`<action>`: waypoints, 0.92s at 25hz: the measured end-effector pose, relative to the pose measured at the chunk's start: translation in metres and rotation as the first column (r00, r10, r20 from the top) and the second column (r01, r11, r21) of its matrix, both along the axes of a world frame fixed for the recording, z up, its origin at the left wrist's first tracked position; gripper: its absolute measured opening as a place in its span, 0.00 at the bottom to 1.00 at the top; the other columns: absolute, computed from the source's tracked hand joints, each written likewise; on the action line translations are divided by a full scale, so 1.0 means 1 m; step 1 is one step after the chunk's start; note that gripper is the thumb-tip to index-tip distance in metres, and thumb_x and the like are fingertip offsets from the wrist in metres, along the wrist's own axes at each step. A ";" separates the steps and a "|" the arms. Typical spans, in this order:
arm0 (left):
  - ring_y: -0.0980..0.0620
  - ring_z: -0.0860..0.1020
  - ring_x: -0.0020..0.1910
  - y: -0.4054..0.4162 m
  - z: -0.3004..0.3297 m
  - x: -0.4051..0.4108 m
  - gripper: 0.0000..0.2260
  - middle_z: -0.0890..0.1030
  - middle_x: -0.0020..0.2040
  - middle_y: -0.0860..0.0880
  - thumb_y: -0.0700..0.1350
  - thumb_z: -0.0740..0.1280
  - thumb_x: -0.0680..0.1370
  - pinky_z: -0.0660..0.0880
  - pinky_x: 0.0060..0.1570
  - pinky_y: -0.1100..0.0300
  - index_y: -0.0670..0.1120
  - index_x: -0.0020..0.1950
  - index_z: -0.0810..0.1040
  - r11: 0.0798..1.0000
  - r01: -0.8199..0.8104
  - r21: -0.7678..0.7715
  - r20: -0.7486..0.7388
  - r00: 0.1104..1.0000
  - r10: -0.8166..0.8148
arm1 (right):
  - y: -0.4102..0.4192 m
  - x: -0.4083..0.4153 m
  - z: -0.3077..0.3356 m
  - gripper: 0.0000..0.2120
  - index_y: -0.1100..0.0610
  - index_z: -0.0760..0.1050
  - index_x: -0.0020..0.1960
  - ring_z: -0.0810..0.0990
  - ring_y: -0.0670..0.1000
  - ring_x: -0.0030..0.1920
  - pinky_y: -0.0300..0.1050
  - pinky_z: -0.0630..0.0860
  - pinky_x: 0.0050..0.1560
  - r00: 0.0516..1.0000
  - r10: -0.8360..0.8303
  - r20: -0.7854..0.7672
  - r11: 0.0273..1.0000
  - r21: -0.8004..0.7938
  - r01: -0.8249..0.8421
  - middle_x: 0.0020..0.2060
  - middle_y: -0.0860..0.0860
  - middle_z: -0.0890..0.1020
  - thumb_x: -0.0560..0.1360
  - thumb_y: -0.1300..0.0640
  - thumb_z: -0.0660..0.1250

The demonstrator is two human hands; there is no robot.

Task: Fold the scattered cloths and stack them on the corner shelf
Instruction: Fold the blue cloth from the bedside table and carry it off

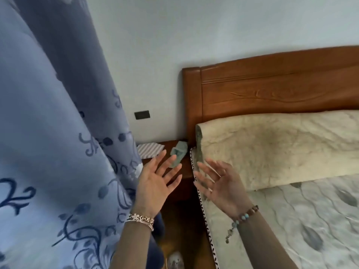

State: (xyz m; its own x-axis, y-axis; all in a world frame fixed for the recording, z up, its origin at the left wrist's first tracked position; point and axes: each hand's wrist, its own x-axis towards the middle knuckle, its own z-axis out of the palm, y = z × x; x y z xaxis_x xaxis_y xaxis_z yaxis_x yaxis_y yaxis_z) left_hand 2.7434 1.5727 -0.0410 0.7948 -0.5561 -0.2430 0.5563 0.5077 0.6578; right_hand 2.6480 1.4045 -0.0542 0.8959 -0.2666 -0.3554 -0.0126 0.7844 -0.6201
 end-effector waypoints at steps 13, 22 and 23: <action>0.44 0.77 0.60 -0.083 -0.054 0.325 0.14 0.80 0.62 0.45 0.53 0.59 0.80 0.70 0.61 0.45 0.50 0.61 0.79 0.999 0.008 0.035 -0.116 0.993 -0.004 | -0.089 0.329 -0.033 0.15 0.54 0.83 0.55 0.80 0.56 0.58 0.59 0.67 0.70 0.996 0.014 -0.091 1.000 0.029 -0.012 0.58 0.55 0.82 0.72 0.49 0.67; 0.42 0.76 0.63 -0.139 -0.103 0.469 0.16 0.79 0.63 0.45 0.54 0.61 0.78 0.70 0.62 0.44 0.50 0.62 0.78 0.994 -0.031 0.109 -0.198 0.979 0.052 | -0.157 0.484 -0.078 0.18 0.54 0.80 0.58 0.81 0.56 0.59 0.56 0.72 0.64 0.974 0.087 -0.207 0.995 0.069 -0.075 0.60 0.54 0.82 0.71 0.48 0.66; 0.43 0.77 0.62 -0.146 -0.109 0.485 0.15 0.80 0.62 0.45 0.53 0.61 0.78 0.69 0.63 0.44 0.50 0.61 0.78 0.991 -0.040 0.130 -0.204 0.977 0.066 | -0.165 0.502 -0.085 0.19 0.53 0.80 0.59 0.81 0.56 0.59 0.55 0.74 0.61 0.968 0.105 -0.227 0.994 0.065 -0.092 0.59 0.54 0.82 0.71 0.48 0.66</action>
